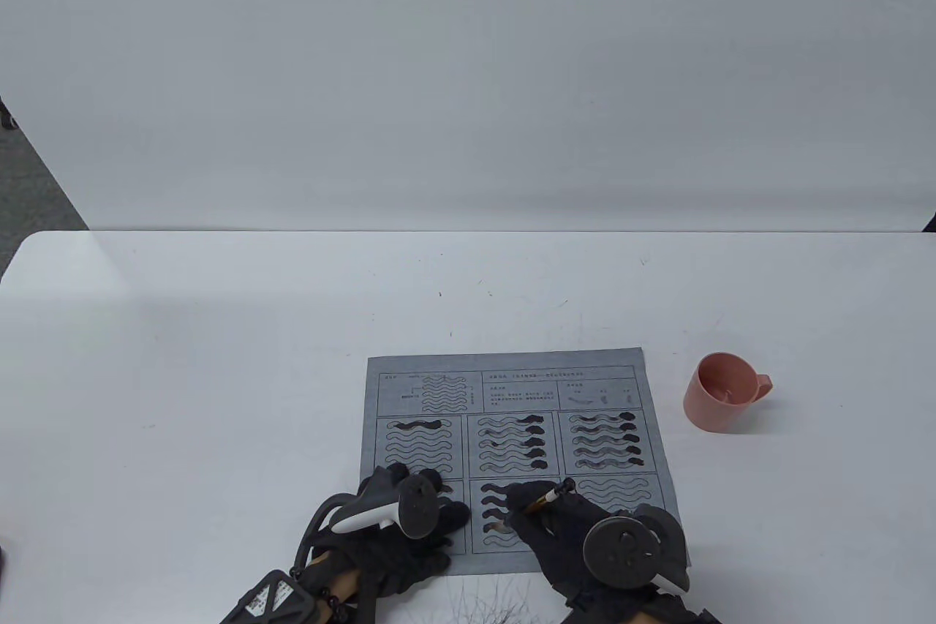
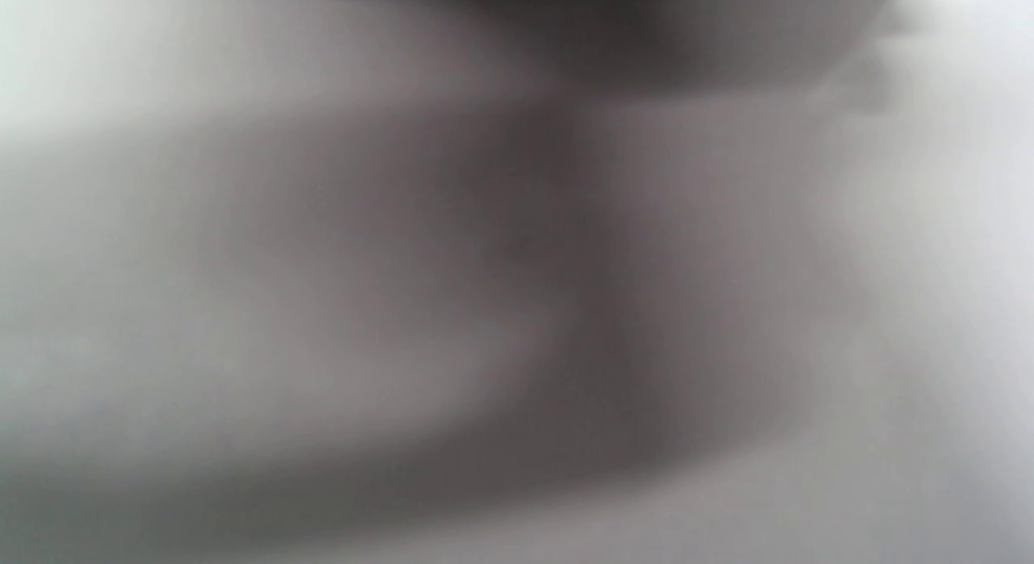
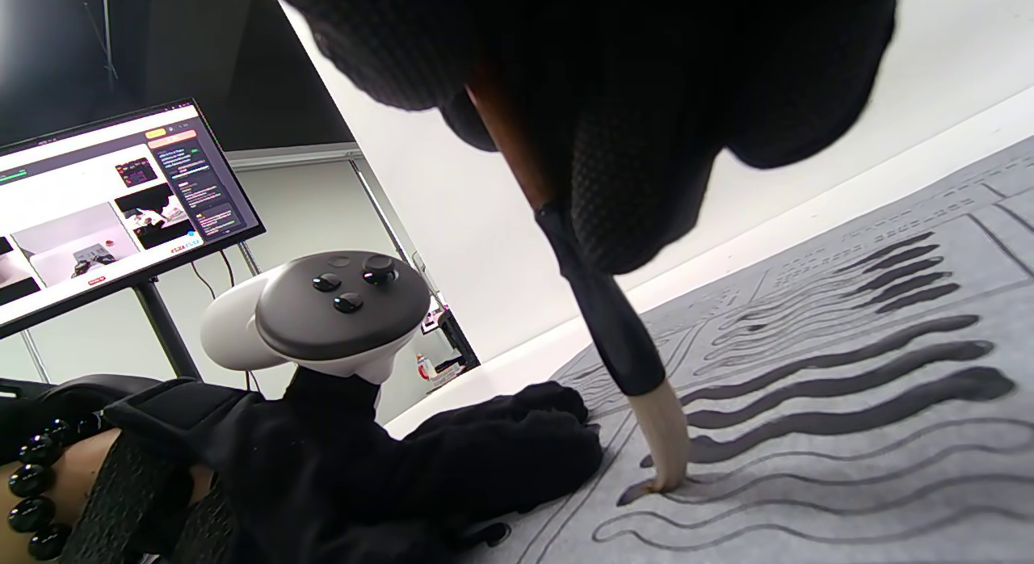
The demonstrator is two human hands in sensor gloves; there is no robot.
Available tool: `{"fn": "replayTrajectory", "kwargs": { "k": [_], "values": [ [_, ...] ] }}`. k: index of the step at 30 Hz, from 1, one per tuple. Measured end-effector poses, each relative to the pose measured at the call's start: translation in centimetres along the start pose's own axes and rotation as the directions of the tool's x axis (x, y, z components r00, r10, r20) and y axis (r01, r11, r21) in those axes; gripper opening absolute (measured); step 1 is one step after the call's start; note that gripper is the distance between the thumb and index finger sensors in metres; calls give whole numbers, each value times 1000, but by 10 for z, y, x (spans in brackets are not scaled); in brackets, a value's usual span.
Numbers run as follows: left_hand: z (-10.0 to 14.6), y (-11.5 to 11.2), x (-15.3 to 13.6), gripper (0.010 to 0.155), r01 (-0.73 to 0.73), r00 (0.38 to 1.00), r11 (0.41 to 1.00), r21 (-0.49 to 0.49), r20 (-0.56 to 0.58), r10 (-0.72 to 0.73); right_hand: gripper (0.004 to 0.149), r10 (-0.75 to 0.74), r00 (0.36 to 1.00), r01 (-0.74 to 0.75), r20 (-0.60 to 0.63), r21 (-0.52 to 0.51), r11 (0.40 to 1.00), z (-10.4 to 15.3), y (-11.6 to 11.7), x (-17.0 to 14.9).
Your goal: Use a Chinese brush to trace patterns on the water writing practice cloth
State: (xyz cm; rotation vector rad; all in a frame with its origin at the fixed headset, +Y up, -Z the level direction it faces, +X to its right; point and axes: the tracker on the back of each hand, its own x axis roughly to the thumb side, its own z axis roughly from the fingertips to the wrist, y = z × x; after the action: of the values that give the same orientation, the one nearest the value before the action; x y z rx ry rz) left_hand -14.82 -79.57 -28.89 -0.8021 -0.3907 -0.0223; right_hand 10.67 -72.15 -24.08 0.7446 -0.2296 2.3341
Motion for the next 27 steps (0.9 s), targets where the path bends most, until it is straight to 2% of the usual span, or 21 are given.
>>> {"fn": "replayTrajectory", "kwargs": {
  "k": [27],
  "values": [
    [0, 0, 0, 69, 1, 1000, 1000, 1, -1, -1, 39, 12, 1000, -12, -18, -4, 1000, 1, -1, -2]
  ]
}}
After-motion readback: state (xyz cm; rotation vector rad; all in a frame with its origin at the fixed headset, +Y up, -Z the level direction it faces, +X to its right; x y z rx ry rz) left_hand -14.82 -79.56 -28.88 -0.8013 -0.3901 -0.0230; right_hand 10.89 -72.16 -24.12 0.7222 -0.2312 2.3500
